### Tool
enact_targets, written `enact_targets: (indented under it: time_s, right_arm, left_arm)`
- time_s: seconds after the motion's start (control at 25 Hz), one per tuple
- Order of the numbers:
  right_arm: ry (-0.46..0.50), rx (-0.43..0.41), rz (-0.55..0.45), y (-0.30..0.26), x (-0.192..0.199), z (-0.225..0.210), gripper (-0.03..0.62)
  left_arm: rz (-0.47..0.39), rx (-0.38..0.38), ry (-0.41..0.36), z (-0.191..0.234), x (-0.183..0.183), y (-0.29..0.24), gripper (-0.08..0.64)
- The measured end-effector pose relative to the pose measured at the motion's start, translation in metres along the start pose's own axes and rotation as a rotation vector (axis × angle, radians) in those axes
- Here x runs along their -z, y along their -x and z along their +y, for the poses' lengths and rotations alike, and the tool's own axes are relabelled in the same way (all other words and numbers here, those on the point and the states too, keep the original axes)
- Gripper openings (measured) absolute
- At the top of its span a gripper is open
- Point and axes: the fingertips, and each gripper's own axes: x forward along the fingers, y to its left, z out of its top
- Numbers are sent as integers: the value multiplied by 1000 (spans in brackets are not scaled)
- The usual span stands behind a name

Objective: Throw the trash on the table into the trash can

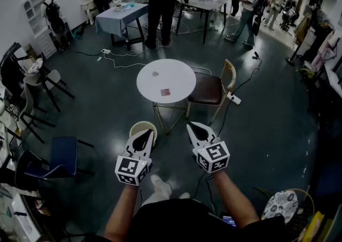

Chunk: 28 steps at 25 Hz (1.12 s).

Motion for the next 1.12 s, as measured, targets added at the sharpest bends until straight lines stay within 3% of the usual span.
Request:
enact_targets:
  time_s: [0.28,0.48,0.76,1.12]
  right_arm:
    - [-10,12,16,-6,7,-9,18]
    - [-10,25,-33,-3,-1,-17,18]
    - [-4,5,1,-4,9,-14,18]
    - [-1,14,10,-40,5,-30,18]
  left_arm:
    - [5,-10,2,5,3,-7,15]
    - [1,-19,-4,7,0,-12,15]
    - [9,-29,8,0,3,-11,15]
    - [8,-25,12,34,6,-42,15]
